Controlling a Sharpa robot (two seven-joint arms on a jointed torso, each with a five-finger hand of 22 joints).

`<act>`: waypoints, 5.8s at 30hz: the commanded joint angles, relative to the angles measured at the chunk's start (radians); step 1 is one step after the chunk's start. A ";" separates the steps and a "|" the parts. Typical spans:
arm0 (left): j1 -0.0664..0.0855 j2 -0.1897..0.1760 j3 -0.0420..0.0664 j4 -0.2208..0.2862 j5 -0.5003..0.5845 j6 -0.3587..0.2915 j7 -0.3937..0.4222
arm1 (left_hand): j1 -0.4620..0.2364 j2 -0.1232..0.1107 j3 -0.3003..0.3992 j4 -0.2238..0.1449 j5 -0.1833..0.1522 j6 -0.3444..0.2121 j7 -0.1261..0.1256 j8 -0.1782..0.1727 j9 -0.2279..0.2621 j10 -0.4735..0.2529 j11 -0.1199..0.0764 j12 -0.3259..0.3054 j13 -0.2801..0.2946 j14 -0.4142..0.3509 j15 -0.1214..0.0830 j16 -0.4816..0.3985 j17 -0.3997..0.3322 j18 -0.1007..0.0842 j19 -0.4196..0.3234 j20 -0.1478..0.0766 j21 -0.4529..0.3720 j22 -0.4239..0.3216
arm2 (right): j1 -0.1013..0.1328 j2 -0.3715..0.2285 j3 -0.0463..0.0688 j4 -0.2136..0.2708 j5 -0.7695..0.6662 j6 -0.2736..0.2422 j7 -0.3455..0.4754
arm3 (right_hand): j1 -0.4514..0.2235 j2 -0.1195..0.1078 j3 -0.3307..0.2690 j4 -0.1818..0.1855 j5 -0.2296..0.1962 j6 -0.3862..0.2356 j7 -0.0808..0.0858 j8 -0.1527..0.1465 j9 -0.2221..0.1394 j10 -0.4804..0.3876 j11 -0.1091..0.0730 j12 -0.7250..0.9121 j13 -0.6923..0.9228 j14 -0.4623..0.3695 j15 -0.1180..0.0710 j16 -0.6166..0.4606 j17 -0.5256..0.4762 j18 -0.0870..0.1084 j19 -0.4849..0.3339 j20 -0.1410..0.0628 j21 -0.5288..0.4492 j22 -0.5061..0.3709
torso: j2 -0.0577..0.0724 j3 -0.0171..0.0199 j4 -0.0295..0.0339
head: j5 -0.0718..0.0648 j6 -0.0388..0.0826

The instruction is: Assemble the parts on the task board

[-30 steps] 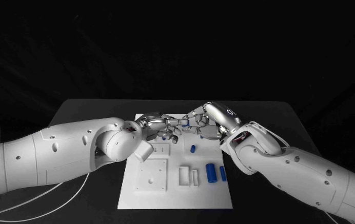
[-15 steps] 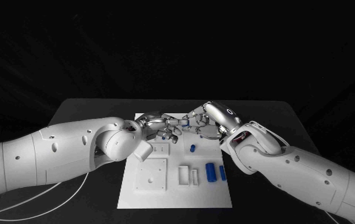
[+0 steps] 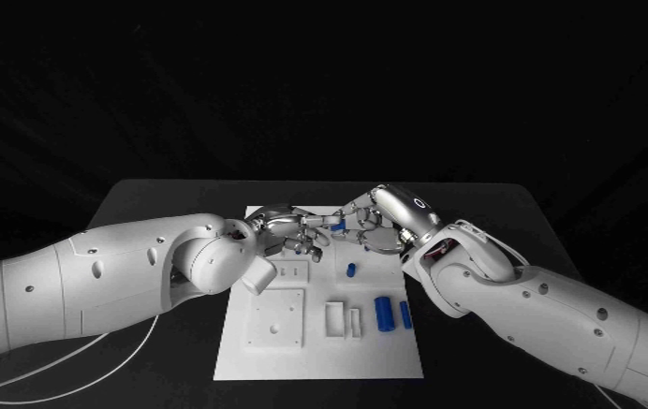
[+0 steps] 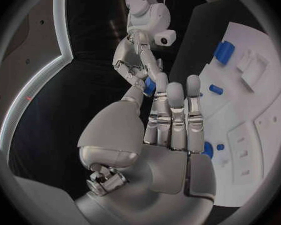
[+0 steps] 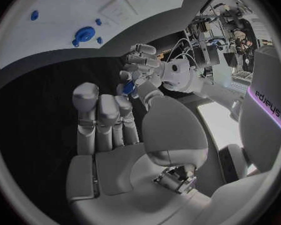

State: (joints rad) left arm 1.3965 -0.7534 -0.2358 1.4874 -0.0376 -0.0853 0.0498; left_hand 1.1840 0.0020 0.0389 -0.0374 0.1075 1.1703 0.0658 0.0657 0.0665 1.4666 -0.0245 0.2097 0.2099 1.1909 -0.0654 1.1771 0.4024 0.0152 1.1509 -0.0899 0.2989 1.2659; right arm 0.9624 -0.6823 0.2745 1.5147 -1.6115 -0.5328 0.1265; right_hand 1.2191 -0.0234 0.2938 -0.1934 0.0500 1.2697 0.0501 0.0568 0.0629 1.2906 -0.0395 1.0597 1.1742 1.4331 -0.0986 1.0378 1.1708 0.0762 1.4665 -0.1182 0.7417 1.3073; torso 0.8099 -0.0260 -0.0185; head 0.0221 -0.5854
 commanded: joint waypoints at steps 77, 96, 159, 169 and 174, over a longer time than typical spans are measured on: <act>0.000 0.009 0.003 -0.064 -0.265 0.148 0.033 | -0.151 0.006 -0.162 0.070 0.263 -0.070 -0.030 0.063 0.815 -0.196 0.020 0.226 0.060 -0.080 0.012 0.066 -0.040 -0.014 -0.033 0.018 -0.032 0.000 | -0.016 0.014 0.001 -0.037 0.393 0.187 0.081 | -0.007 0.042 -0.071 -0.006 0.111 0.017 -0.023 0.007 0.002 0.016 -0.008 -0.014 0.028 0.007 0.000 -0.007 0.010 -0.002 0.043 0.000 0.025 0.091 | 0.000 0.0004 0.0004 | 0.000 -0.003; 0.000 0.012 0.003 -0.056 -0.242 0.150 0.042 | -0.070 0.070 -0.127 0.023 0.318 -0.070 -0.037 0.054 0.798 -0.192 0.015 0.219 0.055 -0.078 0.009 0.071 -0.038 -0.015 -0.031 0.015 -0.032 0.003 | -0.016 0.017 0.001 -0.034 0.393 0.196 0.075 | -0.008 0.044 -0.074 -0.007 0.113 0.016 -0.023 0.007 0.002 0.016 -0.008 -0.014 0.030 0.007 0.000 -0.008 0.009 -0.001 0.043 0.000 0.025 0.091 | 0.000 -0.0002 0.0000 | -0.002 -0.006; 0.008 -0.001 0.008 -0.156 -0.354 0.033 -0.120 | 0.025 0.146 0.047 -0.110 0.353 -0.099 -0.048 0.157 0.924 -0.156 -0.007 0.265 0.088 -0.047 -0.011 0.127 -0.027 -0.005 -0.018 -0.005 0.050 0.057 | -0.010 -0.062 0.059 -0.197 0.724 0.075 0.181 | -0.011 -0.032 -0.352 0.089 0.218 -0.292 0.075 0.006 0.001 -0.259 0.073 -0.144 -0.450 -0.185 0.072 -0.204 -0.317 0.049 -0.001 0.074 -0.640 -0.140 | -0.004 0.0043 -0.0044 | 0.023 -0.014; 0.036 -0.013 0.009 -0.160 -0.585 0.033 -0.387 | 0.039 0.146 0.036 -0.105 0.334 -0.076 -0.051 0.134 0.894 -0.127 -0.013 0.255 0.083 -0.022 -0.017 0.120 -0.034 -0.006 -0.009 -0.011 0.064 0.055 | 0.023 -0.049 0.071 -0.296 0.764 0.055 0.205 | -0.015 -0.012 -0.356 0.065 0.250 -0.273 0.072 0.007 0.002 -0.268 0.073 -0.171 -0.550 -0.212 0.076 -0.234 -0.396 0.036 -0.009 0.077 -0.673 -0.278 | -0.013 0.0091 -0.0001 | 0.028 -0.027; 0.039 -0.004 0.004 -0.140 -0.707 0.027 -0.501 | 0.040 0.142 0.029 -0.103 0.338 -0.067 -0.056 0.132 0.888 -0.108 -0.020 0.260 0.088 0.000 -0.024 0.126 -0.033 -0.005 0.008 -0.018 0.078 0.057 | 0.029 -0.040 0.075 -0.324 0.726 0.034 0.211 | -0.021 -0.011 -0.357 0.060 0.264 -0.268 0.072 0.006 0.002 -0.267 0.075 -0.194 -0.614 -0.235 0.081 -0.245 -0.440 0.032 -0.031 0.082 -0.671 -0.356 | -0.015 0.0089 0.0020 | 0.035 -0.034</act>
State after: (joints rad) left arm 1.4333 -0.7620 -0.2321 1.3387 -0.6113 -0.0486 -0.3195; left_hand 1.1911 0.1176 0.0186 -0.0872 0.4399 1.0819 0.0271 0.2001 0.9552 1.3525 -0.0457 0.4693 0.2960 1.1835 -0.0895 1.3004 0.3687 0.0152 1.1532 -0.1089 0.3733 1.3075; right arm 0.9899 -0.7248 0.3489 1.1964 -0.8747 -0.4739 0.3099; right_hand 1.1993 -0.0406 -0.0628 -0.1282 0.3099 0.9957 0.1243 0.0673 0.0634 1.0203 0.0376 0.8696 0.5685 1.2050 -0.0173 0.7939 0.7361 0.1229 1.4410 -0.0352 0.0716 0.9609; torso 0.7972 -0.0174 -0.0184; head 0.0534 -0.6156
